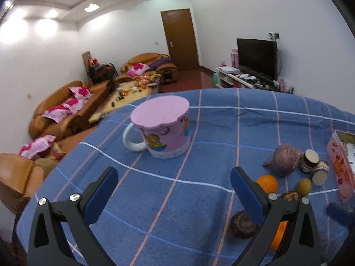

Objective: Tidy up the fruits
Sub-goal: 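Grasp the large orange with the right gripper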

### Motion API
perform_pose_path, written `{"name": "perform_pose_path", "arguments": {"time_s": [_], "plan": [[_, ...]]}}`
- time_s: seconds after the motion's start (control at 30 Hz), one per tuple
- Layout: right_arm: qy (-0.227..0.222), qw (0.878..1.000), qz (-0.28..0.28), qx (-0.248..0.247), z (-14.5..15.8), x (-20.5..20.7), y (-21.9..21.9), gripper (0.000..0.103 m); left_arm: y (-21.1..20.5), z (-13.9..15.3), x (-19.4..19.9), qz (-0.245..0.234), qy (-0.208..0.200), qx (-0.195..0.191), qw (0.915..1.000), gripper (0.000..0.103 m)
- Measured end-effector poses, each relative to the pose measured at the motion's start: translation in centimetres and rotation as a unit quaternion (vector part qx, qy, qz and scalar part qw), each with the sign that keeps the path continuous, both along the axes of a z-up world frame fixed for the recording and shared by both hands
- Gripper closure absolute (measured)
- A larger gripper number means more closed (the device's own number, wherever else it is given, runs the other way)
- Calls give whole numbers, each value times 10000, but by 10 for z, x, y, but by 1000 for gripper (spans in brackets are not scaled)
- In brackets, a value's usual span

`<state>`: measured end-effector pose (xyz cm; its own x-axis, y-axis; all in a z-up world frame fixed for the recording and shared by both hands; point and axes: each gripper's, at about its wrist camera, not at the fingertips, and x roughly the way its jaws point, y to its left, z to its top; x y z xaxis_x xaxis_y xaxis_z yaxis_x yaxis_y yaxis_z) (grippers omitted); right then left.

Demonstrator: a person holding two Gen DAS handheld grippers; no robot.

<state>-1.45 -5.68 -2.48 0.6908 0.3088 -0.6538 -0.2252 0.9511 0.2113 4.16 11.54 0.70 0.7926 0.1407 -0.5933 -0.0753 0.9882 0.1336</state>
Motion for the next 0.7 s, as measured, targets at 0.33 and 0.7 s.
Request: {"name": "perform_pose_path", "arguments": {"time_s": [0.33,0.7], "plan": [[669,9968,379,-218,-22,25,24,54,0,-10,1,-527,445,-323,9971,0],[209,9992,-268,203,5,-9,-55,54,-37,-22,-27,-2453,678,227,9668,1]]}}
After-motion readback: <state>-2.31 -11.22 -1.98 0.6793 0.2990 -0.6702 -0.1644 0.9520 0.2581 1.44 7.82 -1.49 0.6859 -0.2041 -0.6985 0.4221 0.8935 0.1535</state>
